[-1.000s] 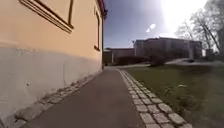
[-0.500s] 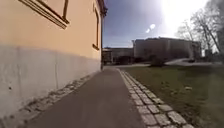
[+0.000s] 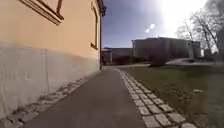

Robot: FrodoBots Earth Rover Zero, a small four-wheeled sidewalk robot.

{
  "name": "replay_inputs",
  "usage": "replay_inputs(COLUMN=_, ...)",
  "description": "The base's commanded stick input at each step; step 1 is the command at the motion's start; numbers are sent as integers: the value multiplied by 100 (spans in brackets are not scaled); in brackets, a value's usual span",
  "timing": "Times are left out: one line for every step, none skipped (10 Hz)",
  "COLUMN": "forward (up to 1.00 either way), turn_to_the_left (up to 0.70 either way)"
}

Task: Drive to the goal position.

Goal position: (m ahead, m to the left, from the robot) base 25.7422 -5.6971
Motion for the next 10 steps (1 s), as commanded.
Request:
replay_inputs(forward=70, turn_to_the_left=0)
replay_inputs(forward=70, turn_to_the_left=0)
replay_inputs(forward=70, turn_to_the_left=0)
replay_inputs(forward=70, turn_to_the_left=0)
replay_inputs(forward=70, turn_to_the_left=0)
replay_inputs(forward=70, turn_to_the_left=0)
replay_inputs(forward=70, turn_to_the_left=0)
replay_inputs(forward=70, turn_to_the_left=0)
replay_inputs(forward=70, turn_to_the_left=0)
replay_inputs(forward=70, turn_to_the_left=0)
